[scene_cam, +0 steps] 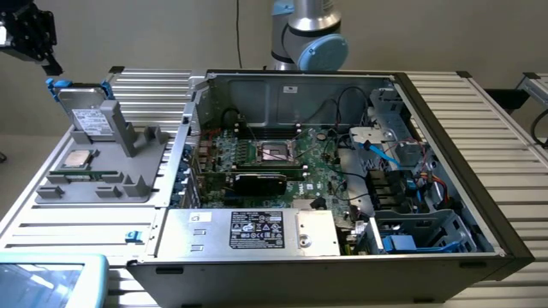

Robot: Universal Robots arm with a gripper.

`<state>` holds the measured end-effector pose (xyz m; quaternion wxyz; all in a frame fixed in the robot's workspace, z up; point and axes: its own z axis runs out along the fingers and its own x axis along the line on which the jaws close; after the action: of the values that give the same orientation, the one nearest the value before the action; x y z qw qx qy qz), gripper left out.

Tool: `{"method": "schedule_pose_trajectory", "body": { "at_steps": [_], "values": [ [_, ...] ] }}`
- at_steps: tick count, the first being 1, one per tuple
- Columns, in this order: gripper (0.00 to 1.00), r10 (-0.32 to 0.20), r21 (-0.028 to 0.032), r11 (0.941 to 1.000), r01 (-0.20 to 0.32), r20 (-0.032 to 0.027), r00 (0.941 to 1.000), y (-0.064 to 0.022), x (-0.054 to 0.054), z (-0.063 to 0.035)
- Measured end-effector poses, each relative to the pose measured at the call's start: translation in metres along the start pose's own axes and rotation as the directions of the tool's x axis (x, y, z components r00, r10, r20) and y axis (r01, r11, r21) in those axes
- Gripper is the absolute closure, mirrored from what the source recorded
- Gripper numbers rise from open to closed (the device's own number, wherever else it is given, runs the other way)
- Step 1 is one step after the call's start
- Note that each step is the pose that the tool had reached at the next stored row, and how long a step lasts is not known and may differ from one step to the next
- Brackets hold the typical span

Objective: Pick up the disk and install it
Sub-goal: 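Pick up the disk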

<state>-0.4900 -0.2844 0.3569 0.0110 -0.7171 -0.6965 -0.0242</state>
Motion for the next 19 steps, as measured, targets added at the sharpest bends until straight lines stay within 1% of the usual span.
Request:
{"method": "schedule_pose_trajectory", "body": {
  "at_steps": [6,12,14,15,16,18,19],
  "values": [
    [0.89,0.0,0.0016,1.0,0.0,0.0,1.0,0.0,0.0,0.0006],
    [0.89,0.004,0.0072,1.0,-0.004,0.0002,1.0,-0.0001,-0.0001,0.0019],
    [0.89,0.004,0.0117,0.9999,-0.004,0.0015,1.0,0.0,-0.0001,0.0018],
    [0.89,0.004,0.0147,0.9999,-0.004,0.003,1.0,0.0002,-0.0001,0.0018],
    [0.89,0.005,0.0179,0.9998,-0.005,0.0069,1.0,0.0003,-0.0001,0.0018],
    [0.89,0.005,0.0247,0.9997,-0.005,0.0189,0.9998,0.0003,-0.0001,0.0018],
    [0.89,0.005,0.0256,0.9997,-0.005,0.0204,0.9998,0.0003,-0.0002,0.0019]
  ]
}}
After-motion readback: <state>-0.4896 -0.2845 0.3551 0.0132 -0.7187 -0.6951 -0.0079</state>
